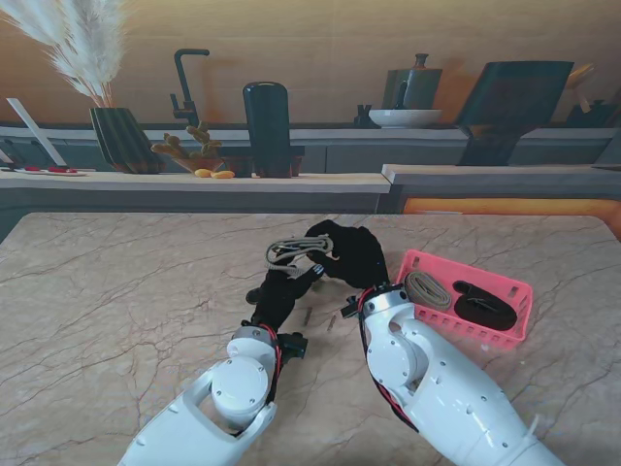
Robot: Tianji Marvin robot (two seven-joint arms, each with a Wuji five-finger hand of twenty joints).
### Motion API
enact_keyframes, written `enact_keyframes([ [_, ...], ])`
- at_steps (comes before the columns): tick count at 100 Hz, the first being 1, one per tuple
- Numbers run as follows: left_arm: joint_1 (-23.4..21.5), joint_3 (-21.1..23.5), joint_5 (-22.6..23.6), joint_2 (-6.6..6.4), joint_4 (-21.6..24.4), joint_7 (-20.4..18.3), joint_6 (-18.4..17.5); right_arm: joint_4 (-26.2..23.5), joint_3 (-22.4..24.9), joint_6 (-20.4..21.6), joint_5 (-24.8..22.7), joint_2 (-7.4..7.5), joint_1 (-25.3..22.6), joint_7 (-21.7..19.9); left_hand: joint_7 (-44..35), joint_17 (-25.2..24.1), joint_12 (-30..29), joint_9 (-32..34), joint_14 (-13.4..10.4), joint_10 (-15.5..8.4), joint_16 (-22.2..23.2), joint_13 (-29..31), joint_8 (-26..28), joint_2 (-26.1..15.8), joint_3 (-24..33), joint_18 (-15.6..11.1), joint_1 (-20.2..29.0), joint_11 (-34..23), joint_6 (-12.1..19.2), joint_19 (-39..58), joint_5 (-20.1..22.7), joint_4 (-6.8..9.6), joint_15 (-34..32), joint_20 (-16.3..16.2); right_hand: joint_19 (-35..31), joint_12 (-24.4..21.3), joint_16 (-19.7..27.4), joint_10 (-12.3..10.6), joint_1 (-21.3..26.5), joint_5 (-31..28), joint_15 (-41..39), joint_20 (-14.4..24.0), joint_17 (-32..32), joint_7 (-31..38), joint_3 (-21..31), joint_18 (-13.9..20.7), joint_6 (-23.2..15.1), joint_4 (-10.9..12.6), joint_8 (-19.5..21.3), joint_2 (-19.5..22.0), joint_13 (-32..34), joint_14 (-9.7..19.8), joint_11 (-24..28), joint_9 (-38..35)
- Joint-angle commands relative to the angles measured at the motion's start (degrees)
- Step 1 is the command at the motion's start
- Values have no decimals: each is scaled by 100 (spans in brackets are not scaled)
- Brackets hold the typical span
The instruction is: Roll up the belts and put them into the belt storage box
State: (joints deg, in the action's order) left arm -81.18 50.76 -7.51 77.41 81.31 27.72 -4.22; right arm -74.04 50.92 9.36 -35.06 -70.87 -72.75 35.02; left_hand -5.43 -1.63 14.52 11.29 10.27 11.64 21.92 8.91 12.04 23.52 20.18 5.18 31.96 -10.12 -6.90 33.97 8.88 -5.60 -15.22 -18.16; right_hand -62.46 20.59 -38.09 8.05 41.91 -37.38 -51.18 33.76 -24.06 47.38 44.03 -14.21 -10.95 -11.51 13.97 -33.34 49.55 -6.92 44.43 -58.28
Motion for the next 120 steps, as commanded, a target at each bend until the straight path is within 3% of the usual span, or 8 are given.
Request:
enact_keyframes([
  [1, 19, 17, 34, 113, 40, 62, -17, -8, -179, 145, 13, -105, -107, -146, 436, -35, 12, -165, -252, -200, -42, -174, 185, -458, -306, -312, 87, 128, 106, 6, -106, 320, -102, 71, -164, 26, -98, -372, 111, -870, -99, -96, 108, 1226, 242, -72, -25, 258, 508, 492, -157, 267, 223, -123],
  [39, -7, 32, -47, 198, 85, 352, -157, 394, -544, 443, 7, -113, 41, -300, -150, 132, 160, 18, -400, -384, -6, 214, 911, -730, -368, -266, 420, -550, 341, 554, -81, 319, -331, -189, -205, 18, -148, -341, 59, -944, -202, -94, 97, 1188, 305, -134, -20, 285, 485, 372, -72, 240, 293, -195],
  [55, 1, 44, -271, 247, 142, 420, 22, 432, -562, 667, 48, -101, 49, -386, -1966, 547, 438, 628, -431, -512, 37, 890, 1547, -1716, -6, -213, 1799, -1453, 266, 1111, -55, 348, -797, -459, -193, -4, -128, -409, -22, -868, -143, -109, 100, 1173, 288, -90, -209, 304, 489, 396, -98, 333, 259, -131],
  [62, -20, 71, -428, 266, 188, 458, 46, 363, -498, 720, 20, -64, 0, -439, -3805, 914, 582, 1315, -312, -495, 83, 1458, 1658, -2334, -1871, -57, 3793, -1654, 257, 1453, -181, 137, -1159, -622, -173, 20, -108, -398, -31, -783, -67, -120, 110, 1180, 271, -75, -244, 323, 502, 358, -146, 345, 233, -43],
  [65, -32, 84, -468, 271, 209, 472, 65, 314, -455, 739, 15, -40, -33, -496, -4180, 1061, 615, 1525, -249, -459, 114, 1639, 1719, -2211, -1875, 26, 4139, -1733, 236, 1555, -142, 133, -1271, -664, -111, 56, -84, -391, -71, -685, 23, -143, 126, 1179, 264, -46, -224, 338, 509, 268, -194, 352, 197, 43],
  [76, -58, 144, -548, 285, 262, 552, 142, 56, -241, 767, -102, 115, -193, -831, -5170, 2045, 1080, 2760, 112, -211, 339, 2770, 1609, -1816, -995, 448, 4199, -2052, 199, 2159, 379, 28, -2001, -876, 129, 158, 1, -224, -337, 58, 385, -164, 265, 891, 244, -89, 139, 347, 536, -45, -477, 277, -70, 655],
  [83, -108, 209, -697, 253, 354, 474, 204, -200, -48, 637, -261, 250, -350, -1129, -5348, 2348, 1190, 3039, 254, -104, 401, 3070, 1710, -1754, -782, 715, 4201, -2148, 186, 2253, 556, 70, -2163, -887, 340, 256, 7, -122, -865, 318, 626, -34, 329, -147, 396, -97, 526, 551, 1202, 31, -654, 246, -287, 1077],
  [120, -256, 557, -1386, -88, 701, -781, 751, -908, 936, 258, -729, 518, -922, -1605, -5150, 3136, 2373, 3617, 549, -56, 1256, 3990, 2173, -1671, -1052, 1629, 4200, -3006, 274, 3068, 1125, 122, -3102, -1001, 944, 248, 80, 57, -1872, 1006, 1226, 184, 738, -1554, -797, -119, 924, 873, 1952, 756, -1159, 159, -782, 1921],
])
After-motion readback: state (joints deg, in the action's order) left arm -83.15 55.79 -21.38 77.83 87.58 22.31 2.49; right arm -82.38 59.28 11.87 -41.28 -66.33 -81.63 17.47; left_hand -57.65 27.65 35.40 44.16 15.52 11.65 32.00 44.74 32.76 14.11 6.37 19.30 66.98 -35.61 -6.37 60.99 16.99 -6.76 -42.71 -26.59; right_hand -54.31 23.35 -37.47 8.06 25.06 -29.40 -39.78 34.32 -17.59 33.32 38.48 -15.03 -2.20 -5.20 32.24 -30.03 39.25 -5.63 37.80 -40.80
